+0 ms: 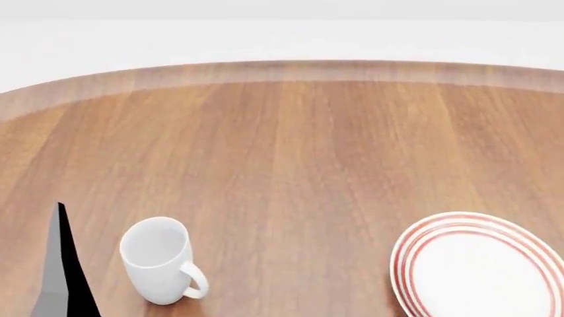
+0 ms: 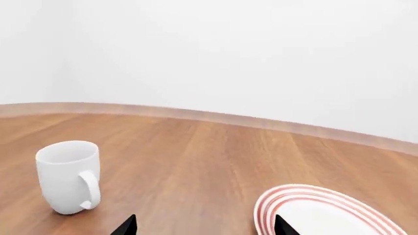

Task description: Pick up the red mug and put it on the plate

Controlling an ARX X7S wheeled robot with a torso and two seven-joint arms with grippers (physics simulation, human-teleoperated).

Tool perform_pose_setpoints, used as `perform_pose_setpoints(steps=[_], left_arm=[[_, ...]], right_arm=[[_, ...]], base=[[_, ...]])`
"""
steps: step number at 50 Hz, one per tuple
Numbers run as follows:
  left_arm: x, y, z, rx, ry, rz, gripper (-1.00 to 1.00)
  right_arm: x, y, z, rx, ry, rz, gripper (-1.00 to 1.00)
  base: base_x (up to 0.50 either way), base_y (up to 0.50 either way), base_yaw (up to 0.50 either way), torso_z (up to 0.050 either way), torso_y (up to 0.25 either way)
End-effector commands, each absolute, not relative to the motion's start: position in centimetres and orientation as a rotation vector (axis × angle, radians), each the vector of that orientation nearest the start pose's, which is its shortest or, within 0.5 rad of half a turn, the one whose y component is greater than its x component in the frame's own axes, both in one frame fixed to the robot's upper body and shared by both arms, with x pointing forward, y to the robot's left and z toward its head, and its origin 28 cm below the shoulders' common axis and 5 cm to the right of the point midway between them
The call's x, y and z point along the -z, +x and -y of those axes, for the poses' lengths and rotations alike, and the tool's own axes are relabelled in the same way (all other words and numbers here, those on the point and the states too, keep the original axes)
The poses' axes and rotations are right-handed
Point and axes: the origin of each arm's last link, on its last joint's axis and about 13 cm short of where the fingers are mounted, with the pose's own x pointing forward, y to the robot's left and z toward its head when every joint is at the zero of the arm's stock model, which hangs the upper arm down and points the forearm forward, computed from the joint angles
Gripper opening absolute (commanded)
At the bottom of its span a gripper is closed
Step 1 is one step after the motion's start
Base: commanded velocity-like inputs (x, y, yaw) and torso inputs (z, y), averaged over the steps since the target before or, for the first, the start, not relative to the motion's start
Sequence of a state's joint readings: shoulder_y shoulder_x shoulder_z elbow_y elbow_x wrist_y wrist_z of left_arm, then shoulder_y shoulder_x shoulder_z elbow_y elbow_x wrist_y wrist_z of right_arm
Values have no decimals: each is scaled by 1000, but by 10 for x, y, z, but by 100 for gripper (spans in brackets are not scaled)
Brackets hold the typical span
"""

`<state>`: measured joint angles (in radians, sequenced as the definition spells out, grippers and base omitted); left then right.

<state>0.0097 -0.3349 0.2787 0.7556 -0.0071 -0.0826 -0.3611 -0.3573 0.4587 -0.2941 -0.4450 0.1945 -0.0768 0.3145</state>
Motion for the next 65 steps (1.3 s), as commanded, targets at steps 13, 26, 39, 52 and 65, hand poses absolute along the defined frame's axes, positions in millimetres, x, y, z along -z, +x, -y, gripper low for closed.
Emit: perform_pose_setpoints(steps=[13,26,39,52,65], left_arm=[[-153,168,-196,32,104,636,100],[-155,170,-196,36,106,638,100],[-154,170,-196,37,106,637,100],[-153,171,-197,37,108,635,100],[-152,170,-197,36,109,634,100]], right_arm=[[-67,37,125,-238,-133,85,100],[-53,18,130,-226,-100,83,100],[-30,20,130,-235,-82,76,100],[-5,18,126,-251,-52,38,100],[13,12,128,-266,-61,-14,100]], base=[[0,0,0,0,0],[0,0,0,0,0],[0,0,0,0,0],[0,0,0,0,0],[0,0,0,0,0]])
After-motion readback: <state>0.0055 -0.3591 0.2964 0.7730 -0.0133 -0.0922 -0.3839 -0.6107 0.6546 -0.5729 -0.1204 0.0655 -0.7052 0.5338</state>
